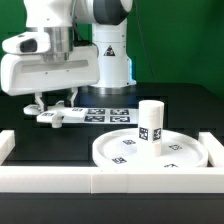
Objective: Assemble round table
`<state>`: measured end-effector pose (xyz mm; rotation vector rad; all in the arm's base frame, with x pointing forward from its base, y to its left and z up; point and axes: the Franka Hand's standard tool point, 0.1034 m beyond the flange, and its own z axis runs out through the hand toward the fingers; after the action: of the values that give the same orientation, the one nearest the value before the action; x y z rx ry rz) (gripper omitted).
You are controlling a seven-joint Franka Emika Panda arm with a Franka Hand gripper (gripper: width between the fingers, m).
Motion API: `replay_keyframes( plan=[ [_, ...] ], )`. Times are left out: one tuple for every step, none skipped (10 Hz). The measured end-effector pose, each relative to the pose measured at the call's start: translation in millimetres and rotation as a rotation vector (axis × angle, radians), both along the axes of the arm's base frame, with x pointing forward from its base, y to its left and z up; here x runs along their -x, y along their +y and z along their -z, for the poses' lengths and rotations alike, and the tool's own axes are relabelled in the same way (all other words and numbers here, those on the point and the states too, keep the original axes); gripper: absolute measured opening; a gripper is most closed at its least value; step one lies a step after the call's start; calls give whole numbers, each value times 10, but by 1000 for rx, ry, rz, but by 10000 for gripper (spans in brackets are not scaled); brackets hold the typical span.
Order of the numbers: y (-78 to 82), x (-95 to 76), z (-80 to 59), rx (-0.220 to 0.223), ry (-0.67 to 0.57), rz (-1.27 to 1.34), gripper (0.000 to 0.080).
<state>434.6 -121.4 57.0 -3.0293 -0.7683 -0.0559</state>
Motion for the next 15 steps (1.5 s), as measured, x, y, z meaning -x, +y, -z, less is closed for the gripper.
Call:
replay_keyframes(
  plan=[
    [171, -79, -158, -9, -5, 31, 432],
    [334, -163, -324, -19, -18, 86, 432],
    [504, -243, -486, -30, -33, 139, 432],
    [649, -301, -577, -38, -41, 167, 432],
    [833, -389, -673, -52, -33, 219, 432],
    [992, -548, -768, -54, -36, 266, 432],
    [1102, -732, -812, -54, -42, 276, 432],
    [1066, -808, -704, -49, -32, 276, 432],
    [1064, -788, -696, -49, -29, 277, 432],
    [1066, -783, -702, -50, -30, 276, 432],
    [1066, -779, -689, -49, -27, 276, 432],
    [1107, -807, -706, -40, -21, 276, 432],
    [1269, -984, -810, -26, -29, 236, 432],
    [1415, -1190, -891, -33, -49, 241, 432],
    [1530, -1337, -923, -35, -67, 256, 432]
  ],
)
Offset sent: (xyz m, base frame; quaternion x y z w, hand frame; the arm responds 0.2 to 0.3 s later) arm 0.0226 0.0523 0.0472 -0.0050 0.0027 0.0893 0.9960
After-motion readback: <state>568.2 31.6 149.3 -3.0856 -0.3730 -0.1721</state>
